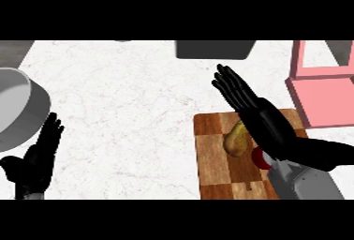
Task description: Pick the can from the cutting board and place it in the cardboard box
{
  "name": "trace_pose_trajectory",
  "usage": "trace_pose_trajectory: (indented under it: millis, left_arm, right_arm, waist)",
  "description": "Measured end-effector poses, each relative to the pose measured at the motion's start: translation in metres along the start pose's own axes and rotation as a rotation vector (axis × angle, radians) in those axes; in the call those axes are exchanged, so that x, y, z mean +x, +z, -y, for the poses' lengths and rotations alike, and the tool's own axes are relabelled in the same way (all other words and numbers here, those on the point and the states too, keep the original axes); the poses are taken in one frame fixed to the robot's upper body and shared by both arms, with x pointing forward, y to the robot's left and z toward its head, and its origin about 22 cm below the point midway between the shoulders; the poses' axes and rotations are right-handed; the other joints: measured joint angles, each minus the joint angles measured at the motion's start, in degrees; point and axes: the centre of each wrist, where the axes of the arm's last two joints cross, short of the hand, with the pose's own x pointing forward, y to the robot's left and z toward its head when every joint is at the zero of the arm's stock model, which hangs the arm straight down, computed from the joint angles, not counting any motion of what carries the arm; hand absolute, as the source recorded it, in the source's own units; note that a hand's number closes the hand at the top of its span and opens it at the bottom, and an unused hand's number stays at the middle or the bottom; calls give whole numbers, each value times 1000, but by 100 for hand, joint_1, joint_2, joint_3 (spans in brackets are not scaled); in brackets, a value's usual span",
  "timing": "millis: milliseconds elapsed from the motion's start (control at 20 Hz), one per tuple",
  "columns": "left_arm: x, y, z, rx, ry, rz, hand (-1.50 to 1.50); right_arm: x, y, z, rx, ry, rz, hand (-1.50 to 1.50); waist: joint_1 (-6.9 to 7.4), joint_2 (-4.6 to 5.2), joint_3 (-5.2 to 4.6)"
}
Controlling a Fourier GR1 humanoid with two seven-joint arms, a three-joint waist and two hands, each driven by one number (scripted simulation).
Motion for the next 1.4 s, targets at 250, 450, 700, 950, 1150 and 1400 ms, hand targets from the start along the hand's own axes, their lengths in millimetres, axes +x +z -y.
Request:
trace_pose_trajectory:
  millis: [250, 450, 700, 950, 1150, 1400]
  left_arm:
    - [22, -10, 19, -145, -34, 92, 0]
    - [34, -13, 32, -245, -54, 145, 0]
    - [46, -15, 46, -341, -69, 176, 0]
    - [59, -20, 56, -395, -82, 191, 0]
    - [61, -23, 67, -432, -86, 189, 0]
    - [71, -28, 82, -463, -88, 201, 0]
  right_arm:
    - [-21, 33, 20, -121, 163, -204, -150]
    - [-16, 52, 48, -216, 419, -243, -150]
    - [-14, 90, 76, -165, 952, -349, -150]
    - [-1, 125, 63, -111, 1287, -319, -150]
    - [27, 145, 39, -88, 1417, -368, -150]
    - [65, 151, 1, -25, 1420, -531, -150]
  waist:
    - [-257, -102, 84]
    - [-684, -226, 104]
    - [-772, -237, 96]
    - [-672, -245, 103]
    - [-563, -225, 99]
    - [-366, -186, 99]
